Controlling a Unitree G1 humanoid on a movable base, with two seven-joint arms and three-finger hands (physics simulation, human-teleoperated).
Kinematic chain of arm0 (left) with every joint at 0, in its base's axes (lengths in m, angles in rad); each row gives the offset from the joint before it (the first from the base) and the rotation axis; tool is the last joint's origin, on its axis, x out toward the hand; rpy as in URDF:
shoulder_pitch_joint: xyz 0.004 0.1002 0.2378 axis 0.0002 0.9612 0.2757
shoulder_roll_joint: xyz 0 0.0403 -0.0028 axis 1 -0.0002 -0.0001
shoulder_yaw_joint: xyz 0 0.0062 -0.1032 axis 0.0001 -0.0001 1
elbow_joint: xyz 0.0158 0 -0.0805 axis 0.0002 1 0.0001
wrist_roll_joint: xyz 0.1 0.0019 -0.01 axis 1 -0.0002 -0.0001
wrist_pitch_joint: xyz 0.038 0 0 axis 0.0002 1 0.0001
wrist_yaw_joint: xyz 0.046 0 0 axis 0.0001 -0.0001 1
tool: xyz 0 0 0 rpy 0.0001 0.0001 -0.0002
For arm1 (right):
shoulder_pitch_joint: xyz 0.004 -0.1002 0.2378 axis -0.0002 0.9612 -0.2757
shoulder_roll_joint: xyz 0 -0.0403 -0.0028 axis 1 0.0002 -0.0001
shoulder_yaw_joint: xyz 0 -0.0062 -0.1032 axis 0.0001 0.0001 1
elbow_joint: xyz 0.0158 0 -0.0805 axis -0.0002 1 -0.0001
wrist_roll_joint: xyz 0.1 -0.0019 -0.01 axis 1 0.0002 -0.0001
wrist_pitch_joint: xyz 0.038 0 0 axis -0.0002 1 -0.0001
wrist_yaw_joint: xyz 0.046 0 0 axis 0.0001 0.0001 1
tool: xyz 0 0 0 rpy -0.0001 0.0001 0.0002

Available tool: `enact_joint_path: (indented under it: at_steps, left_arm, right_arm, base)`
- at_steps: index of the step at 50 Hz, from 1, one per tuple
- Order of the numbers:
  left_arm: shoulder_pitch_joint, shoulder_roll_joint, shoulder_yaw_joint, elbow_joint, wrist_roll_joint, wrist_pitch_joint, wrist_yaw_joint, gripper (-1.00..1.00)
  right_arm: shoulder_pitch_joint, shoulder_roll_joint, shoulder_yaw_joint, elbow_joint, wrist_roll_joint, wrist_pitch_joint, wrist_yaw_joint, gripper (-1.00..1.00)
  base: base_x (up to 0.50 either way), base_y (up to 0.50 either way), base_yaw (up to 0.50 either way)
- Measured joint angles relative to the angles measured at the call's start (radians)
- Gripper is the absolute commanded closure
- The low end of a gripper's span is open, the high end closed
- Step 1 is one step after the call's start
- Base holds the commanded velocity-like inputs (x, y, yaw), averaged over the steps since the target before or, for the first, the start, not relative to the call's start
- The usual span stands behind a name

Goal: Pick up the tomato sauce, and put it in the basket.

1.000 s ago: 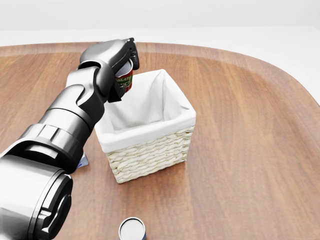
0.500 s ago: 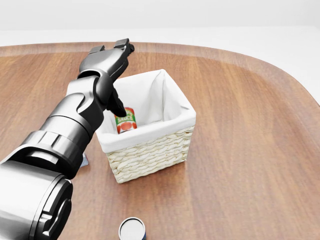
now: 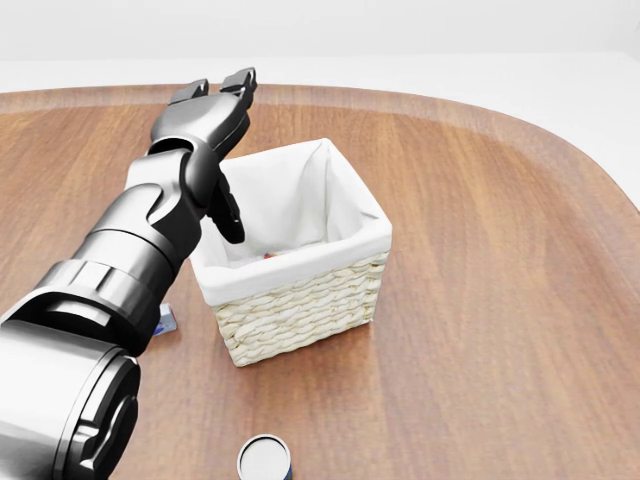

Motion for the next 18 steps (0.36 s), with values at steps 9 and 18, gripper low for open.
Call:
enact_joint_path:
  at_steps: [9,18]
  left_arm:
    - [-0.003,0.003,0.000,0.000,0.003,0.000,-0.001,-1.00]
    - [-0.006,0.006,-0.001,-0.001,0.006,0.000,-0.002,-1.00]
  right_arm:
    - [0.000,0.000,0.002,0.004,-0.001,0.000,0.001,-1.00]
    - [0.001,0.000,0.003,0.007,-0.002,0.000,0.003,-1.00]
  base:
    - [0.00,0.00,0.00]
    - [0.00,0.00,0.00]
